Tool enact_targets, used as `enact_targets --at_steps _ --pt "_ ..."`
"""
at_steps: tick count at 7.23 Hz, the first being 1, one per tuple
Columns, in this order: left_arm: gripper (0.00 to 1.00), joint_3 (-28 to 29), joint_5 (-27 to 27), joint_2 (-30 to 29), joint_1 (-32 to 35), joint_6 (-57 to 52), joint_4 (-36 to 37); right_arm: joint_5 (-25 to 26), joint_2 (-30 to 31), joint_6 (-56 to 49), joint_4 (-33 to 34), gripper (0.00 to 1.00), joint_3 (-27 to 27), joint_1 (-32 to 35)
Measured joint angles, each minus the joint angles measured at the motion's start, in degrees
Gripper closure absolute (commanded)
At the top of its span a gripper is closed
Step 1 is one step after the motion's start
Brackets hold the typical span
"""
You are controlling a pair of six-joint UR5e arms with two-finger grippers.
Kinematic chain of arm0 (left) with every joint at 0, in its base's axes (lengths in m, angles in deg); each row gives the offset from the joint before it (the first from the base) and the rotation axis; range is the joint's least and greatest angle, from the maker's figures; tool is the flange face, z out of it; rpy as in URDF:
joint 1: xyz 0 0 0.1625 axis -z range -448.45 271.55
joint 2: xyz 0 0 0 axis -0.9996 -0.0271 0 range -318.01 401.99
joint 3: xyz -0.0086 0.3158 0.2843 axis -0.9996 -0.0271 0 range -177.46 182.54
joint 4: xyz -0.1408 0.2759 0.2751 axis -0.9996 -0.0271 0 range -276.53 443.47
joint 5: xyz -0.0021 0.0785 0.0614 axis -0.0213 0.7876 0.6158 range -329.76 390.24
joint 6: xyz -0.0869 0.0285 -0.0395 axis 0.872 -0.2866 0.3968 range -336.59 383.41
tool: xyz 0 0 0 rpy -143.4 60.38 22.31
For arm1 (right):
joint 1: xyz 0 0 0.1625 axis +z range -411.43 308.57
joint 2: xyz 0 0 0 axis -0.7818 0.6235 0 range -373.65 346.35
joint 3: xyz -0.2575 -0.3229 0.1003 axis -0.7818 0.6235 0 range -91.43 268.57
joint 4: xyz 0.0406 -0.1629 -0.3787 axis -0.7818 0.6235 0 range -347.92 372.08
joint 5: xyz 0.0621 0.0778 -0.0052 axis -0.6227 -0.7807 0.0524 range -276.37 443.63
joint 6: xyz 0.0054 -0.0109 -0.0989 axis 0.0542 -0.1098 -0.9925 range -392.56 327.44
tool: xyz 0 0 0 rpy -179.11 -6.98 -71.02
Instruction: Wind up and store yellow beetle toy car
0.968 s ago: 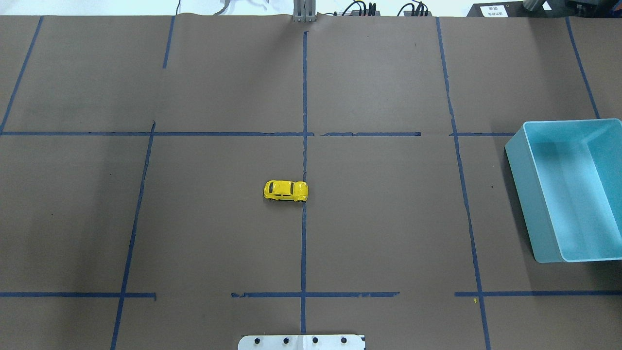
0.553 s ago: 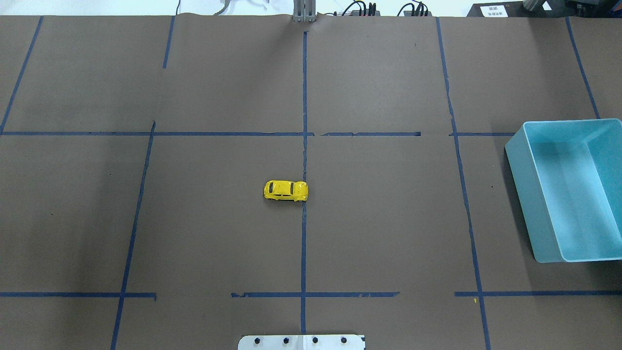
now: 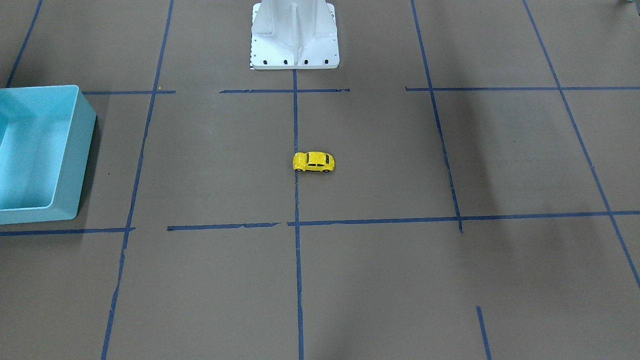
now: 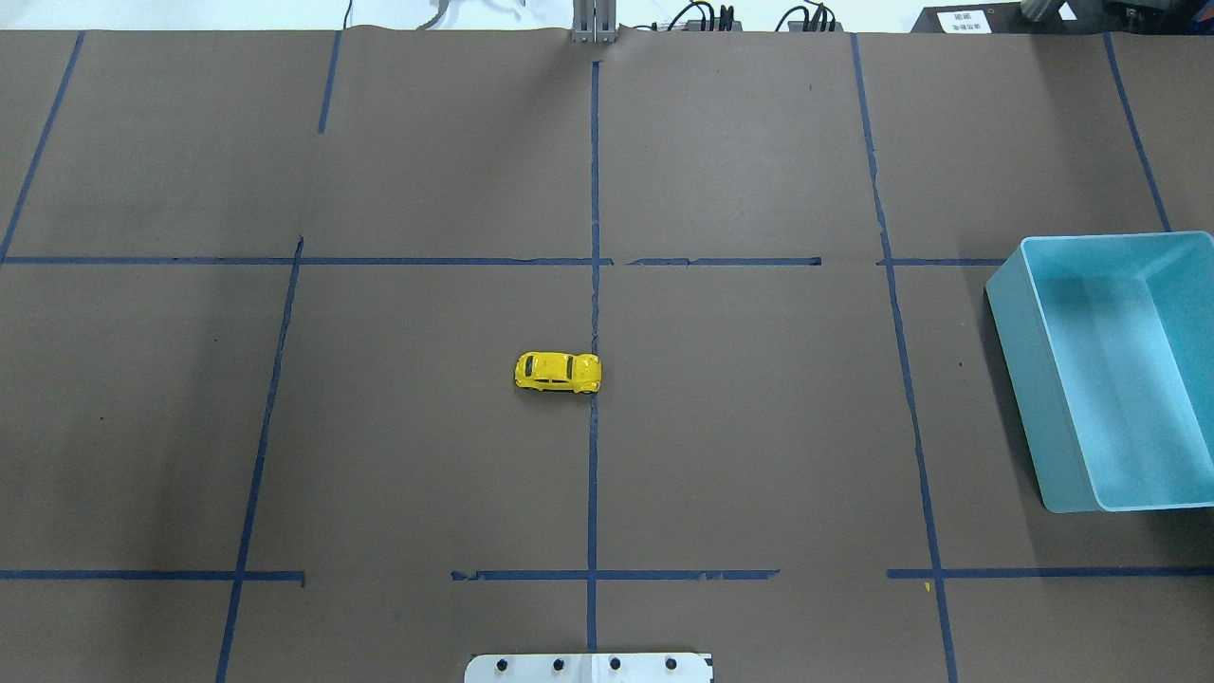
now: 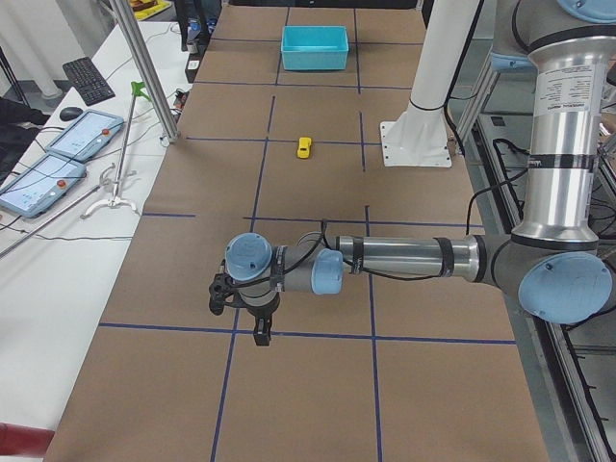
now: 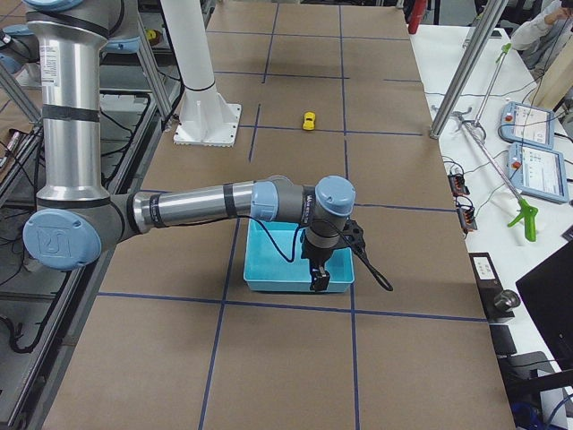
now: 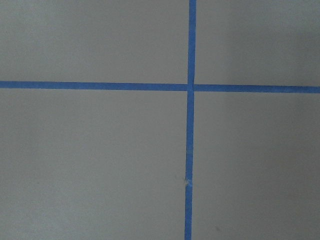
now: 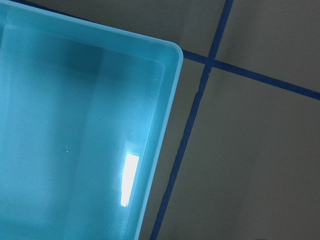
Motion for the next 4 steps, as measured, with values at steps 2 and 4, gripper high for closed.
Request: enact_targets --at_steps 2,4 --pt "0.0 -0.1 0.0 -0.2 -0.1 0.0 0.0 0.0 0.0 0.0 0.0 0.0 0.1 0.0" --pt "0.0 -0.2 0.0 -1.2 -0.4 0.0 0.3 0.0 0.0 0.0 0.0 0.0 0.0 0.1"
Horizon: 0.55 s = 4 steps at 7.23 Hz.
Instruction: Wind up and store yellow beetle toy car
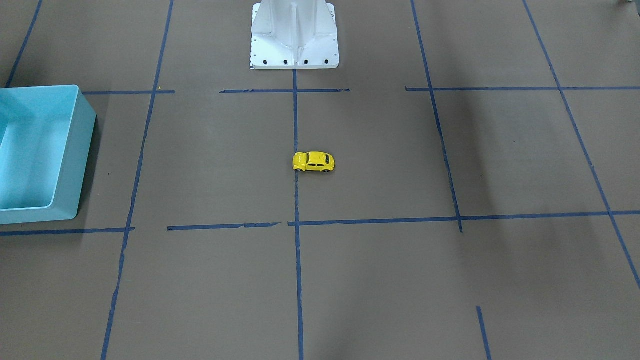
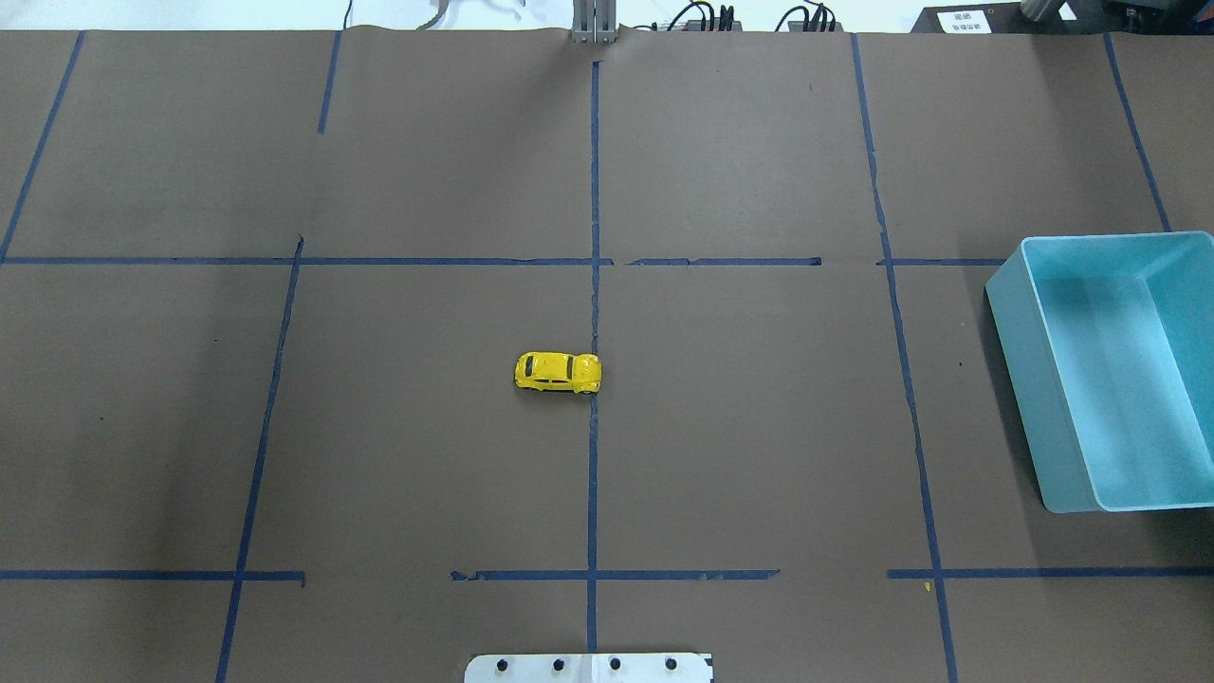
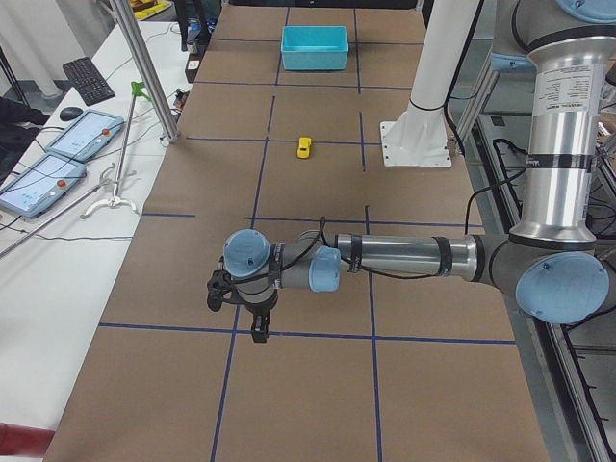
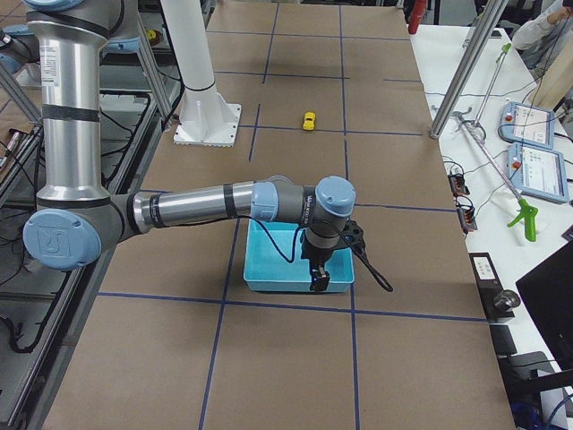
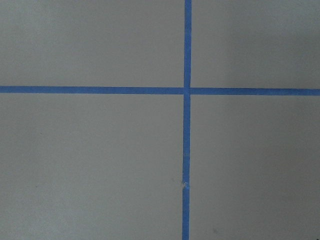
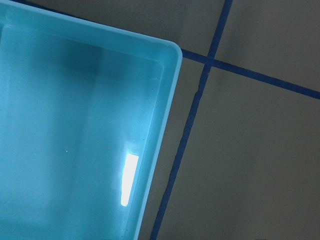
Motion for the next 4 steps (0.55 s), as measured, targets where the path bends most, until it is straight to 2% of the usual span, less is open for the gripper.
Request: enact_targets --at_steps 1,4 --pt "0.0 -0.6 0.0 -1.9 -0.5 -0.1 2.4 0.0 0.0 0.0 0.0 0.0 -0.1 0.0" --pt "0.0 -5.4 0.1 -12.1 -4.8 -0.5 16.0 0.1 0.0 0.0 0.0 0.0 -0.2 0.0"
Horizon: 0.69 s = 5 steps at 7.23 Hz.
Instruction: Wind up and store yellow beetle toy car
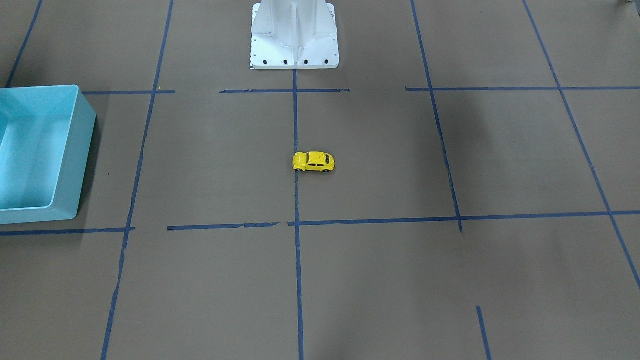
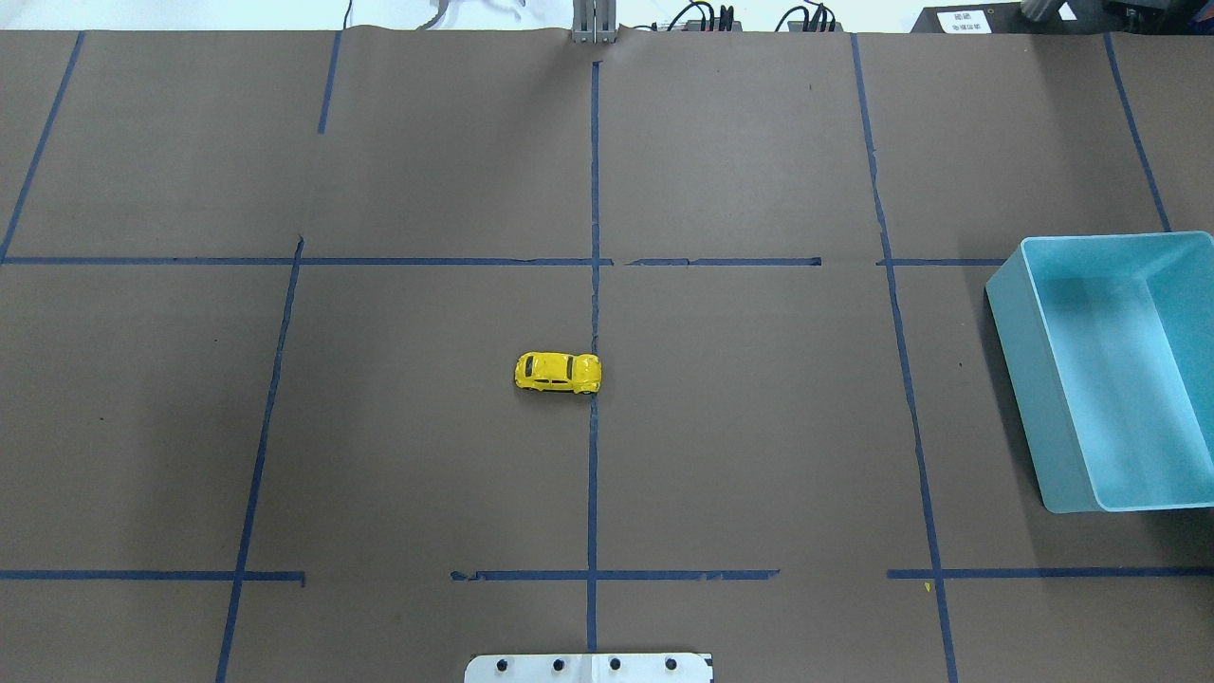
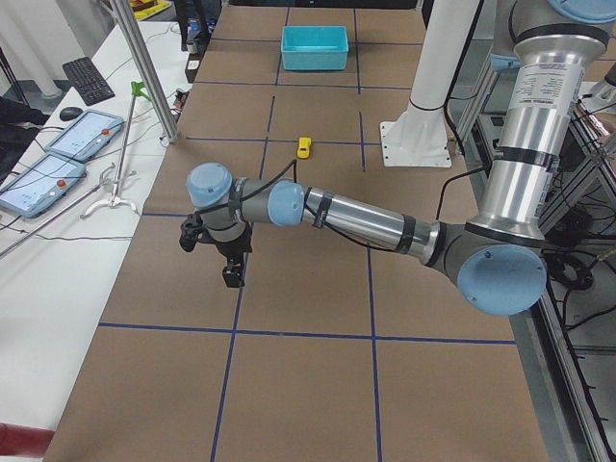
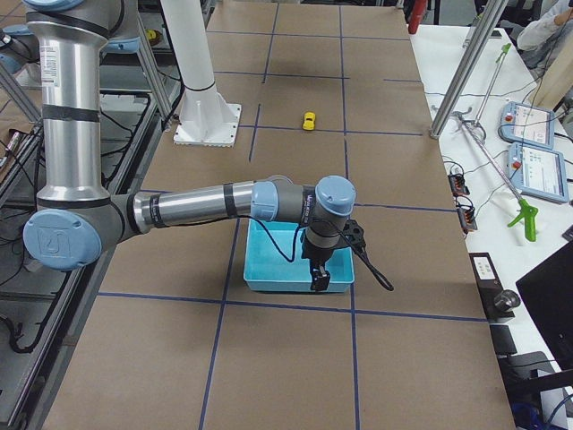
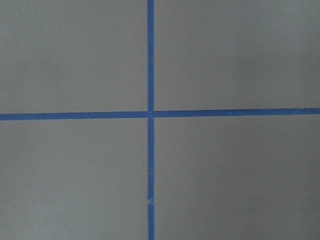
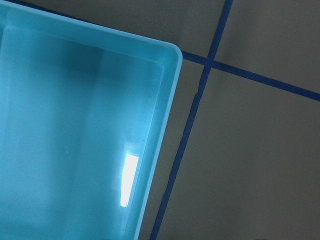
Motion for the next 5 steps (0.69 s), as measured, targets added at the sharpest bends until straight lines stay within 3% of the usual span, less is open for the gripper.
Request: enact_targets --at_steps 5 --pt "0.0 -4.8 8.8 -12.2 -16.9 -9.9 1.9 0.0 0.0 0.0 0.0 0.0 0.0 0.0"
